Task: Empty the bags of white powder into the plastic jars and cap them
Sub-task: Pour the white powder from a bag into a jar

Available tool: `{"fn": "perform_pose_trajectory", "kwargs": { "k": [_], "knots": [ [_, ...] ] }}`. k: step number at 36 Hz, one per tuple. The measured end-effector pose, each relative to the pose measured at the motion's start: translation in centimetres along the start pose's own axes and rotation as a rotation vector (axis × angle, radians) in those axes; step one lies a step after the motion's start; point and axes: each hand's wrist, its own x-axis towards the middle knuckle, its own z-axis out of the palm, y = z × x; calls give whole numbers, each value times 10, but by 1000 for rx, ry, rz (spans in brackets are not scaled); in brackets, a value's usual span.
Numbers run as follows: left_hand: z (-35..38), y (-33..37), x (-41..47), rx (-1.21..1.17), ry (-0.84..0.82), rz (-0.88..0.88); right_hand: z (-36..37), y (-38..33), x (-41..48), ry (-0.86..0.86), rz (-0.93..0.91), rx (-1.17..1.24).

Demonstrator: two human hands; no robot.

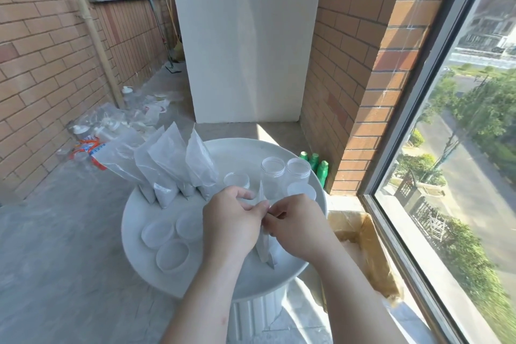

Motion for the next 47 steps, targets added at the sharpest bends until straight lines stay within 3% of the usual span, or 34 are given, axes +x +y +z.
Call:
{"fn": "perform_pose_trajectory", "kwargs": {
  "k": [12,18,40,47],
  "knots": [
    [7,-5,5,-53,61,59,-1,3,3,41,109,251],
    [9,-3,10,-108,106,80,5,2,11,71,100,260],
    [16,-6,23,-589,156,-185,12,6,22,119,96,324],
    [11,-2,19,-334,148,-70,2,5,22,176,94,200]
  ]
}}
